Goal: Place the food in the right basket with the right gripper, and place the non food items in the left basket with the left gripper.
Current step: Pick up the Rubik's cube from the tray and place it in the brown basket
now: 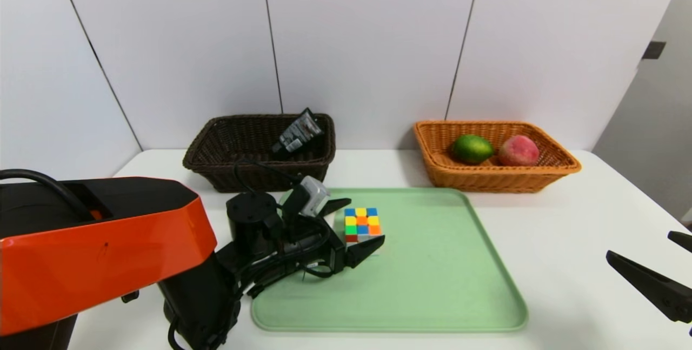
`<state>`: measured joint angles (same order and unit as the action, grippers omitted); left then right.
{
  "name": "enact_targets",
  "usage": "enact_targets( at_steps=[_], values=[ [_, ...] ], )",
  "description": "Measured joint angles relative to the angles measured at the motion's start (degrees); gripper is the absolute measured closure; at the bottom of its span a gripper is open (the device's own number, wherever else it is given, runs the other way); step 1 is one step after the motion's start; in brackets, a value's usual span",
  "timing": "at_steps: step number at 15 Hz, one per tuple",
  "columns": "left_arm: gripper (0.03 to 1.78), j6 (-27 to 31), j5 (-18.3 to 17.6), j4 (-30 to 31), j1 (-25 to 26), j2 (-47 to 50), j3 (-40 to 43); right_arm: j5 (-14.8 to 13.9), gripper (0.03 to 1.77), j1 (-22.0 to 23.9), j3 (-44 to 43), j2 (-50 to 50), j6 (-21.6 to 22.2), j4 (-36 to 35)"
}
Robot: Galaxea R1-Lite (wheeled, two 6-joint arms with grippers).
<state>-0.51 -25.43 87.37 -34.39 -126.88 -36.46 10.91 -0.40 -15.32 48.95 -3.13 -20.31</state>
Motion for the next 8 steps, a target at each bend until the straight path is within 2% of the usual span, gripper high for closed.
enact_targets(
  at_steps=[5,8],
  values=[
    [0.12,-1.0,-0.1,0.1,0.0,-0.3,0.4,0.0,0.09,0.0,0.0,0.0,0.0,0.1],
    [0.12,-3.3,-1.7,0.0,0.0,0.4,2.0,0.0,0.09,0.0,0.1,0.0,0.0,0.0]
  ],
)
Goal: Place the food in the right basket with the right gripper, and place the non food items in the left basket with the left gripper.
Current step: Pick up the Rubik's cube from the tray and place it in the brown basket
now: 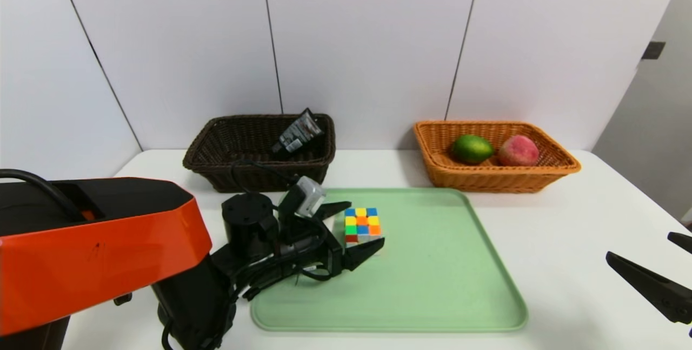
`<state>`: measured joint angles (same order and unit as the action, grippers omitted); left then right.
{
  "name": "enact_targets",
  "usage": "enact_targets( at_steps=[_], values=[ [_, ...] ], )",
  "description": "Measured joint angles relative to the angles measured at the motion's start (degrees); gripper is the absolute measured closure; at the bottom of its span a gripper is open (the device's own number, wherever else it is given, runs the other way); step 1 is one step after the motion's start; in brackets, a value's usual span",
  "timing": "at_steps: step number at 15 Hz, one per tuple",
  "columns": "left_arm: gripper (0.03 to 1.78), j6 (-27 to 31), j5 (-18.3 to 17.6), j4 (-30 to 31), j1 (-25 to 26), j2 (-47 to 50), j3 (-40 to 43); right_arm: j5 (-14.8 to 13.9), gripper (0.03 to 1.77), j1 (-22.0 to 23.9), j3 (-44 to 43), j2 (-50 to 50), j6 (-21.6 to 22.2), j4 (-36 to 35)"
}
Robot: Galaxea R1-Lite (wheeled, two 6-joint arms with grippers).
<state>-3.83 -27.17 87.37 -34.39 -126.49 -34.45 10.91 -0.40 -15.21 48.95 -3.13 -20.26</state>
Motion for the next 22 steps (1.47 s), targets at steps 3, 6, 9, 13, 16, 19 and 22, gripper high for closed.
enact_targets(
  at_steps=[3,6,9,13,16,19,22],
  values=[
    [0.12,0.0,0.0,-0.1,0.0,0.3,0.2,0.0,0.09,0.0,0.3,0.0,0.0,-0.1],
    [0.63,0.0,0.0,-0.2,0.1,0.4,0.2,0.3,0.09,0.0,0.3,0.0,0.0,-0.1],
    [0.87,0.2,0.0,-0.2,0.1,0.5,0.2,0.4,0.09,0.0,0.3,0.0,0.0,-0.1],
    [0.89,0.4,0.1,-0.2,0.1,0.5,0.2,0.3,0.09,0.0,0.4,0.0,0.0,-0.1],
    [0.89,0.1,0.1,-0.6,0.7,1.5,0.1,0.4,0.09,0.0,0.6,0.0,0.0,-0.1],
    [0.89,0.0,-0.1,-0.8,2.0,4.1,-0.2,0.4,0.09,0.0,0.8,0.0,-0.1,-0.1],
    [0.89,0.0,-0.2,-0.5,3.3,7.0,-0.2,0.4,0.09,-0.1,1.3,0.0,-0.1,-0.2]
  ],
)
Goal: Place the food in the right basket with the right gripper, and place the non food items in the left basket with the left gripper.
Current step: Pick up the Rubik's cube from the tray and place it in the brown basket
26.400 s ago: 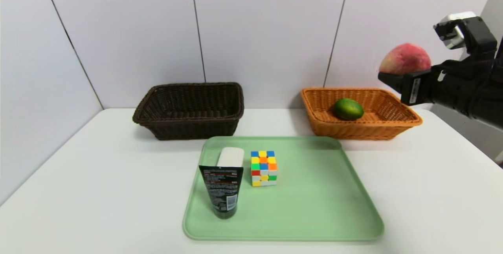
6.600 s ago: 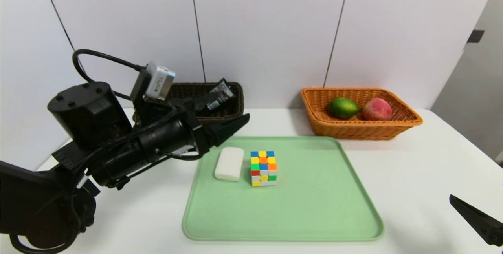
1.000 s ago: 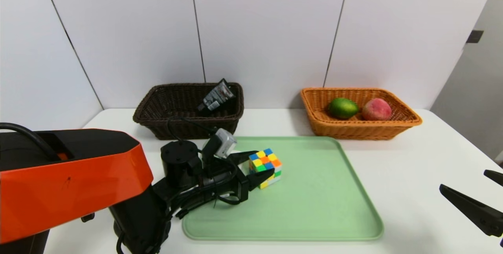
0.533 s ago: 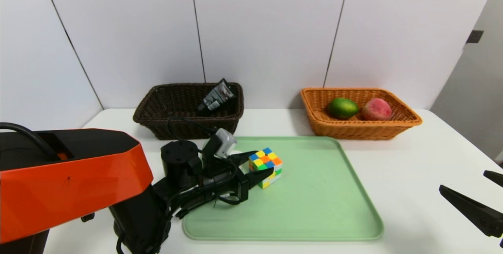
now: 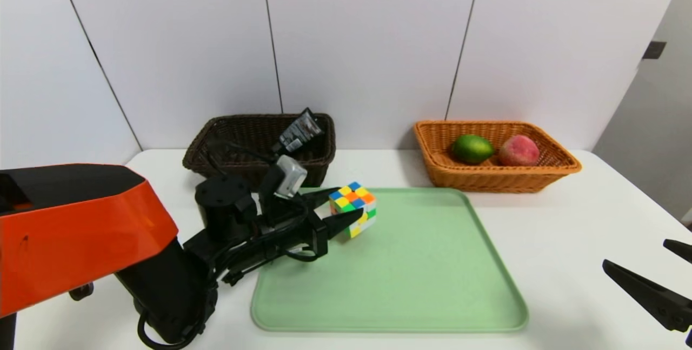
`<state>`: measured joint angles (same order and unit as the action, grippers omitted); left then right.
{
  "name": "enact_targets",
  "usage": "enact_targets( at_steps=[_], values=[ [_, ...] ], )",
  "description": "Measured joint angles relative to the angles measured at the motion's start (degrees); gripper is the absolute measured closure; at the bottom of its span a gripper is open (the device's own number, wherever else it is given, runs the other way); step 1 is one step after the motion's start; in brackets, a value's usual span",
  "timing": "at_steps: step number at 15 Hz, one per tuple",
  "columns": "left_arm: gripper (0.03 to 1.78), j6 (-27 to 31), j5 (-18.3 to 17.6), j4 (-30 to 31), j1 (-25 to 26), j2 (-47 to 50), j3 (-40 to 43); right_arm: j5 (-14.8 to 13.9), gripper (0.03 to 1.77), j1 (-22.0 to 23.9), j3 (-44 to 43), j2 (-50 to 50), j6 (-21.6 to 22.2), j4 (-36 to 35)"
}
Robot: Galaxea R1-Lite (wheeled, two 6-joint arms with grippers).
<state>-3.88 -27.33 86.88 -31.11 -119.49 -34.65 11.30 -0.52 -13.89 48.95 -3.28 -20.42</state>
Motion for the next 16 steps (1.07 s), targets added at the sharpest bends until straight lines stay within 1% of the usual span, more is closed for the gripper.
enact_targets(
  at_steps=[5,7,12,16],
  values=[
    [0.90,0.0,-0.1,-0.5,2.1,4.6,-1.6,0.0,0.09,-0.1,0.6,-0.1,-0.1,-0.2],
    [0.90,0.0,-0.2,-4.4,4.0,6.9,-4.4,0.0,0.09,-0.1,0.7,-0.1,-0.1,-0.2],
    [0.90,0.1,-1.9,-20.0,12.7,13.1,-13.6,0.0,0.09,-0.4,0.5,-0.2,-0.3,-0.5],
    [0.90,0.2,-2.7,-25.7,19.2,14.3,-18.3,0.0,0.09,-0.8,0.6,-0.5,-0.3,-0.4]
  ],
)
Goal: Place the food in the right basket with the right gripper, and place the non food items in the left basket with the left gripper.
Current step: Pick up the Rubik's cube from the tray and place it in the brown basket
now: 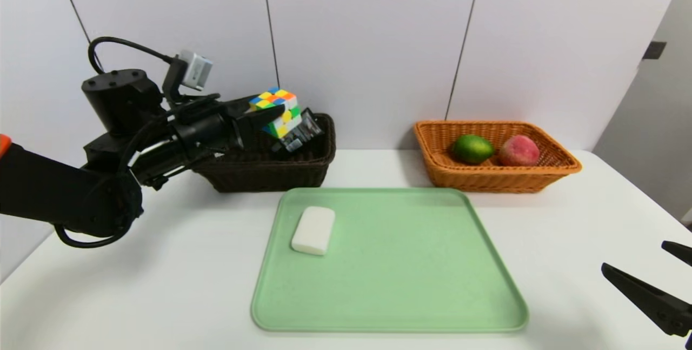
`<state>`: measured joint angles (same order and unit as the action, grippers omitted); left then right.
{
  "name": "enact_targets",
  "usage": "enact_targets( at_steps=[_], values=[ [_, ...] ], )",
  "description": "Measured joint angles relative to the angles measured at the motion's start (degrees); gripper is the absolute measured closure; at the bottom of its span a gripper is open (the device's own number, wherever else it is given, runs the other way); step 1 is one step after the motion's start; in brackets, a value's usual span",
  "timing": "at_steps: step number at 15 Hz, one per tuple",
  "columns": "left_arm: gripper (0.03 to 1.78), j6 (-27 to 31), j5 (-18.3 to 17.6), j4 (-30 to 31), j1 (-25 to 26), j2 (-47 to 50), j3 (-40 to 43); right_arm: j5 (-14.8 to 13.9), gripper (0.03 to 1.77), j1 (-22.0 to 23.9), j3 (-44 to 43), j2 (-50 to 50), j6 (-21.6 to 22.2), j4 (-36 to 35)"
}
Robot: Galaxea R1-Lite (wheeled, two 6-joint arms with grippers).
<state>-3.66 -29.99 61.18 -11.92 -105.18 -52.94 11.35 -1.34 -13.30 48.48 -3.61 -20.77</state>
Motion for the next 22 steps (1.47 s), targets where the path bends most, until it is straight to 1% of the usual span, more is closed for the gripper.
enact_targets(
  at_steps=[2,3,6,8,9,13,16,19,21,22],
  values=[
    [0.90,0.2,-2.1,-1.7,2.9,-0.4,-1.9,0.0,0.09,-0.1,0.0,0.0,-0.1,0.1],
    [0.90,0.2,-2.5,-2.5,4.1,-0.8,-2.8,0.0,0.09,-0.2,0.0,0.0,-0.1,0.1],
    [0.90,0.8,-2.7,-4.5,6.9,-2.5,-5.2,0.0,0.09,-0.3,0.0,-0.4,-0.1,0.4],
    [0.90,2.9,-3.0,-6.3,8.8,-4.1,-6.6,0.0,0.09,-0.3,0.1,-0.7,-0.1,0.5],
    [0.90,4.2,-3.0,-8.4,9.7,-4.8,-7.4,-0.1,0.09,-0.3,0.1,-0.8,-0.1,0.5],
    [0.90,8.0,-2.8,-20.9,11.9,-6.2,-13.0,-0.1,0.09,-0.3,0.5,-1.3,0.0,0.5],
    [0.90,11.1,-2.8,-32.9,12.5,-6.8,-18.9,-0.1,0.09,-0.3,1.3,-1.9,0.0,0.6],
    [0.90,12.9,-2.9,-44.0,12.6,-8.3,-27.8,-0.2,0.09,-0.3,1.7,-2.8,0.0,0.7],
    [0.90,16.6,-2.8,-50.7,12.6,-10.5,-33.7,-0.2,0.09,-0.2,1.9,-3.3,0.0,0.7],
    [0.90,18.1,-2.8,-53.1,12.6,-11.8,-35.7,-0.2,0.09,-0.2,1.9,-3.5,0.1,0.7]
  ],
)
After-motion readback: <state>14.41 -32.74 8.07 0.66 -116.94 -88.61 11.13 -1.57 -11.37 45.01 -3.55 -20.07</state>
